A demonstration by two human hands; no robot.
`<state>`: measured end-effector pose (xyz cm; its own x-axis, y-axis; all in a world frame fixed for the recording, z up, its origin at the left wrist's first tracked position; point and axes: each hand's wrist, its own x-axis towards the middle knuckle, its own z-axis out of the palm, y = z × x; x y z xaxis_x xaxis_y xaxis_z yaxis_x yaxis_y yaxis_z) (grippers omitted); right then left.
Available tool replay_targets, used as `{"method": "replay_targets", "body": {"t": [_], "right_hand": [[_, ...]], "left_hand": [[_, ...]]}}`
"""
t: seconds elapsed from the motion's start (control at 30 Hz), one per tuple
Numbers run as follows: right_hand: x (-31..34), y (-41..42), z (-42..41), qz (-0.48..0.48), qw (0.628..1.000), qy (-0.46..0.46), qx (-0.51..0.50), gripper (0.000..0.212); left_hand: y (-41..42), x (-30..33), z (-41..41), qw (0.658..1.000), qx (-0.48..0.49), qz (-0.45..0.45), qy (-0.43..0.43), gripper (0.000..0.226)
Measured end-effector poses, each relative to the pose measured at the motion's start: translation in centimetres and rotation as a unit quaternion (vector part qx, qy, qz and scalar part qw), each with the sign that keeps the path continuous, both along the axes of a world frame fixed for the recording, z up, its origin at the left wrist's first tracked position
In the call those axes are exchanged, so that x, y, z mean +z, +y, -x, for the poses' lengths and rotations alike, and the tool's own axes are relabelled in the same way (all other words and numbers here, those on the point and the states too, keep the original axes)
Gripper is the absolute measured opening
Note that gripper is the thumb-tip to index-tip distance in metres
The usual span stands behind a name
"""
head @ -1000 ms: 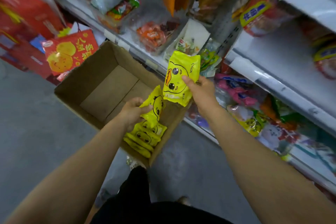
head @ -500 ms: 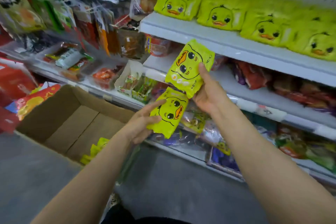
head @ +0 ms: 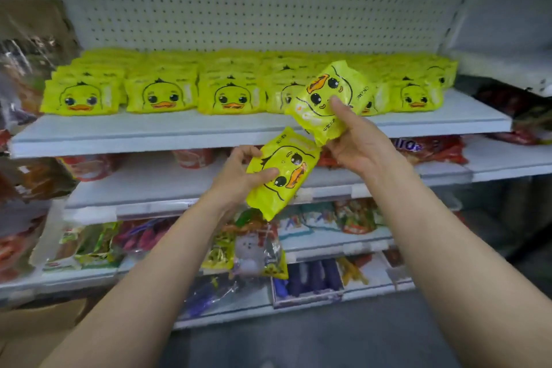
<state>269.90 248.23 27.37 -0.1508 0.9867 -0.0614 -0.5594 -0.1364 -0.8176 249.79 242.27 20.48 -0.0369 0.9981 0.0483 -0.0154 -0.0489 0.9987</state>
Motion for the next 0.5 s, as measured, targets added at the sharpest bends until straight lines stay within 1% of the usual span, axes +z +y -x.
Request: {"method": "replay_targets", "body": {"t": [0.1,0.17,0.3,0.43,0.5], "right_hand": [[1.0,2.1,-4.1,-0.031,0.998,-0.036,-0.044,0.041],[1.6,3.8,-6.8,-0.049,0.993,-0.055,-0.092,0.039],[2.7,7.6,-12.1,-0.069,0.983,-0.092,-0.147,0.031],[4.6,11.9,-17.0,-0.083,0.974,-0.117,-0.177,0.043],[5.6,13.7,-19.3,-0.089,0.967,-0.137,-0.197,0.046]], "left_hand": [[4.2,1.8,-3.5,0.998,-0.058,0.020,0.029,0.048],[7.2,3.0,-5.8,0.995,-0.090,0.018,0.042,0.048],[13.4,5.3,-10.3,0.978,-0.125,-0.018,0.167,0.057],[19.4,7.5,-14.9,0.961,-0.192,-0.027,0.198,0.067],[21.8,8.6,-17.0,0.946,-0.233,-0.034,0.221,0.078]]}}
